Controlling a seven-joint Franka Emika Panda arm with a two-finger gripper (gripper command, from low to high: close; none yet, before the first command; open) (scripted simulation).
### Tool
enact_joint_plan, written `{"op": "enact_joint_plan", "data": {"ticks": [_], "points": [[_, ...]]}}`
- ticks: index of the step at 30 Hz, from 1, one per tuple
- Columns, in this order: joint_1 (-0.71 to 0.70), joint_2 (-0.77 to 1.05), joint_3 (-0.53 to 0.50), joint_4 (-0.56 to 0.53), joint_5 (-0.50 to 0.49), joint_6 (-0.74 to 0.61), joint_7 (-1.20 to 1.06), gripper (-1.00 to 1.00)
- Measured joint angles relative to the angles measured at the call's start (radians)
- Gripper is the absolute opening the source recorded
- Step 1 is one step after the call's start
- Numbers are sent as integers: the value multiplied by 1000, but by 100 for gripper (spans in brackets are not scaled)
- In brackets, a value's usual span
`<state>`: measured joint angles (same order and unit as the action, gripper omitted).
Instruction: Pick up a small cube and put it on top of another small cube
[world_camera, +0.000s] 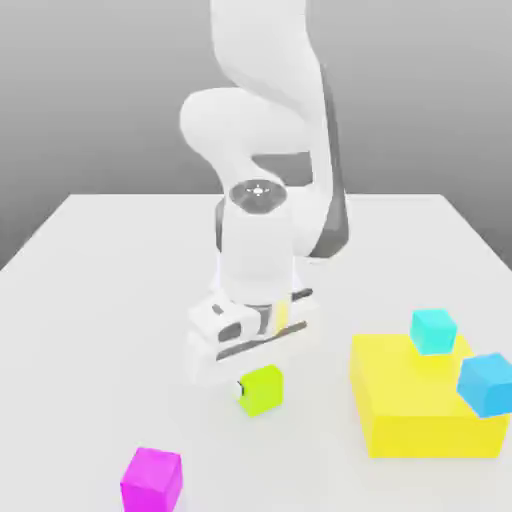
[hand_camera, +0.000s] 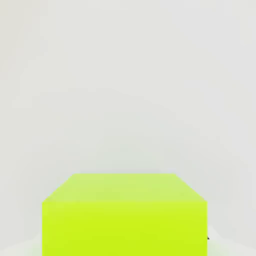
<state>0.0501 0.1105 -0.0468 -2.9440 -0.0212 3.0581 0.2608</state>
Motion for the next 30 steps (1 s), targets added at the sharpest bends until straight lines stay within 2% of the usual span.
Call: {"op": "enact_joint_plan", "data": {"ticks": [5,9,13,16,25,30], "points": [[-2,-121,-4,-21,-16,-102,8,-100],[5,-196,-14,-23,15,-177,-8,-100],[-5,-162,-37,89,100,-253,-2,-100],[-27,-122,-57,184,127,-310,33,-100],[-119,1,-113,473,77,-478,231,-100],[-138,155,-101,514,113,-367,226,-100]]}}
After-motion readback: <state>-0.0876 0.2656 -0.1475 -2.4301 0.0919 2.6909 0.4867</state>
